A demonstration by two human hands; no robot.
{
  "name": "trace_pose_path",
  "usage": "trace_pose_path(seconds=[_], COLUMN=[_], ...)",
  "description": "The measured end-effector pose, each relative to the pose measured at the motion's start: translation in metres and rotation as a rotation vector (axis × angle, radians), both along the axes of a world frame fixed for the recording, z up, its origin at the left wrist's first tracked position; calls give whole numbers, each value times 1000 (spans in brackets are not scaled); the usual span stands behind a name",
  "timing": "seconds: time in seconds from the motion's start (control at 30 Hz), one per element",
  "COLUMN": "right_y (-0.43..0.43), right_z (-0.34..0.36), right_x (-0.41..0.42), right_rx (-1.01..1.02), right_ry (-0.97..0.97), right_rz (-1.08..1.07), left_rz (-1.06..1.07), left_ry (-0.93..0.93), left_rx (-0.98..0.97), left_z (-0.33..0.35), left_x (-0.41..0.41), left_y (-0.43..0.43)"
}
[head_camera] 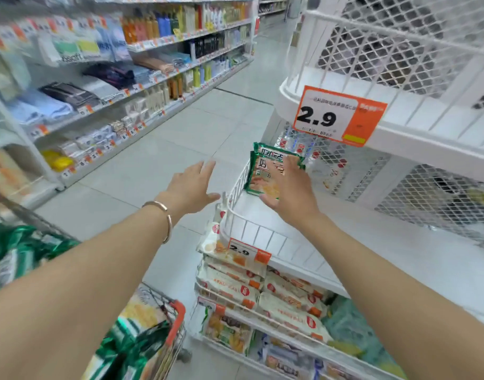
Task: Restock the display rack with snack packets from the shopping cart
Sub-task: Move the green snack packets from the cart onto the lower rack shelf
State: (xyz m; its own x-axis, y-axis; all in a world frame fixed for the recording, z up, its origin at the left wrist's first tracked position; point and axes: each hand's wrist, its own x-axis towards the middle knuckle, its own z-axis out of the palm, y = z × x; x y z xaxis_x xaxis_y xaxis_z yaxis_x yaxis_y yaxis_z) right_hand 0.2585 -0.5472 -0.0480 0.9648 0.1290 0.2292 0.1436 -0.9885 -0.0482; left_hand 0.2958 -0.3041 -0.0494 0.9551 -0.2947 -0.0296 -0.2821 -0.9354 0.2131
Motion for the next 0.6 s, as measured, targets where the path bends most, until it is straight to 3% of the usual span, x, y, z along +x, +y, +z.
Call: trace_pose_path(seconds=[0.2, 0.6], right_y=[115, 315], right_z=[18, -14], right_x=[-54, -115], right_rx=[105, 32], right_ry=[-88, 546], right_rz=[309, 669], left_rz=[247, 875], left_ry=[60, 106], left_rx=[-41, -186], left_z=[25, 46], left_x=[-95, -273], left_y=[122, 316])
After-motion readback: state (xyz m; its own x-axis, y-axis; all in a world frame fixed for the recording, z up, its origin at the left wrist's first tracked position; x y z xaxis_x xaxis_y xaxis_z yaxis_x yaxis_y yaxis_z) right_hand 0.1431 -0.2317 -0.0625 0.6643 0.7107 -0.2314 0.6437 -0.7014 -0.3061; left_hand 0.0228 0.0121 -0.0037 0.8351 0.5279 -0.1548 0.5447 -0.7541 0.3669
